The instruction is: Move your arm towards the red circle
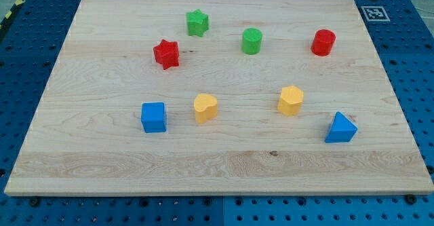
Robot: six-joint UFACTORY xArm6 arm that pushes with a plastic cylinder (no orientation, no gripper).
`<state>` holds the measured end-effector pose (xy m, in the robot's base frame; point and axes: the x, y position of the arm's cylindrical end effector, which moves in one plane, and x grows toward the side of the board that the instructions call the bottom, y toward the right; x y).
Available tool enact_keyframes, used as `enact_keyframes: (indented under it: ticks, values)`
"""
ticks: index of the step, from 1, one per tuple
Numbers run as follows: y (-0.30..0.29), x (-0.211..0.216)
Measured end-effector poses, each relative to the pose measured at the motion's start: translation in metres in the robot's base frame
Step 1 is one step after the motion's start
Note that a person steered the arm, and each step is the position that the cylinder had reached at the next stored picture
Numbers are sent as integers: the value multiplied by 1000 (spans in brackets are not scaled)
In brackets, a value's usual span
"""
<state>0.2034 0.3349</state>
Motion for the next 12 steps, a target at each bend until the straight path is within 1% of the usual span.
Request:
enact_keyframes:
  ticks: [1,2,5,6,7,8,9,12]
  values:
    - [0,11]
    - [0,45]
    - [0,49]
    - [0,55]
    - [0,71]
    - [0,71]
    - [0,84]
    - [0,88]
